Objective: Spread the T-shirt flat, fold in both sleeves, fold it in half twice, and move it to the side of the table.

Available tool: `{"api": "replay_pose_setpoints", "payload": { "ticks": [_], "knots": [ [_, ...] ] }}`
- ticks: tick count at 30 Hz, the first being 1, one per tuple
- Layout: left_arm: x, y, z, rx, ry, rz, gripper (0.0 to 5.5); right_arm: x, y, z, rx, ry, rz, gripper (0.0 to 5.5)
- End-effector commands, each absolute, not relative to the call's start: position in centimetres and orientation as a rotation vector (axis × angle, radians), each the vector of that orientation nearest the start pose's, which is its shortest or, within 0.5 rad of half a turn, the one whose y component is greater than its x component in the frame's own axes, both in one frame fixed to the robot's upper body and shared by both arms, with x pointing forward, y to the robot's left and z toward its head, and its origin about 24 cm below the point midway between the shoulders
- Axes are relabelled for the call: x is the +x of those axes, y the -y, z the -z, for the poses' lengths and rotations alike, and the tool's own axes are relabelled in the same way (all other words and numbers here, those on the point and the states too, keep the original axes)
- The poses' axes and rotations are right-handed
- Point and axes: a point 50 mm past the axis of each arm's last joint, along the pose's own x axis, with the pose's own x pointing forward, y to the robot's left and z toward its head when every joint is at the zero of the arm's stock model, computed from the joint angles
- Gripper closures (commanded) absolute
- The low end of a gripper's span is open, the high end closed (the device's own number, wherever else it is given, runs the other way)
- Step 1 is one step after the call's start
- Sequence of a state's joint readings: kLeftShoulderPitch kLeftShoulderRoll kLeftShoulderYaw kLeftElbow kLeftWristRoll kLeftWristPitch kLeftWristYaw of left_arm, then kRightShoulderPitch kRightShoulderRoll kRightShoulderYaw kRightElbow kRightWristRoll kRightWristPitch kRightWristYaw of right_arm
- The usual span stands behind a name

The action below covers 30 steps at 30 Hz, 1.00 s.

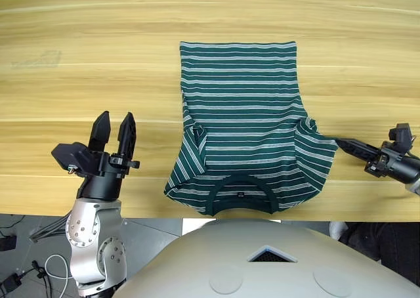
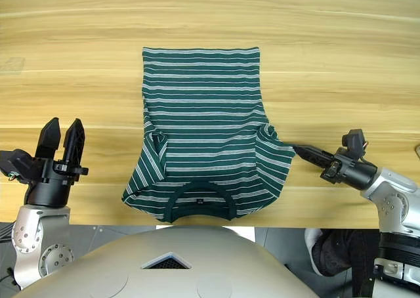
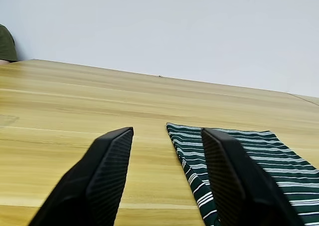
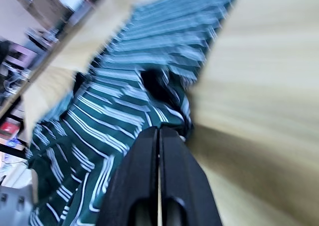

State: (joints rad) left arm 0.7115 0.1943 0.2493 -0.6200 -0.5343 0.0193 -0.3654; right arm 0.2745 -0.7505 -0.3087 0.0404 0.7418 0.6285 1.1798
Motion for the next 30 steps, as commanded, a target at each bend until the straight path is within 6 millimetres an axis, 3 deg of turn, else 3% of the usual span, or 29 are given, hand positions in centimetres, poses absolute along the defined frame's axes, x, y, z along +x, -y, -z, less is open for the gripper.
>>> {"api": "replay_pose_setpoints", "payload": {
  "ticks": [1,4,9,12,22,30],
  "knots": [
    [11.2,-22.6,-8.0,-0.161,0.012,0.1,2.97,16.2,29.4,-6.1,0.503,-0.522,-0.838,5.49],
    [11.3,-22.6,-8.0,-0.161,0.013,0.1,2.97,16.0,28.3,-6.1,0.47,-0.541,-0.866,5.49],
    [11.3,-22.2,-8.3,-0.159,0.02,0.126,2.97,14.5,23.1,-5.0,0.051,-0.646,-0.971,5.49],
    [11.5,-22.2,-8.1,-0.159,0.015,0.133,2.97,14.2,21.1,-5.2,-0.038,-0.604,-1.015,5.49],
    [11.4,-21.7,-7.4,-0.178,-0.005,0.152,2.97,14.2,19.8,-5.7,0.081,-0.516,-1.09,5.49],
    [11.2,-21.3,-7.5,-0.184,-0.006,0.172,2.97,14.3,18.7,-4.3,-0.034,-0.578,-1.018,5.49]
  ]
}}
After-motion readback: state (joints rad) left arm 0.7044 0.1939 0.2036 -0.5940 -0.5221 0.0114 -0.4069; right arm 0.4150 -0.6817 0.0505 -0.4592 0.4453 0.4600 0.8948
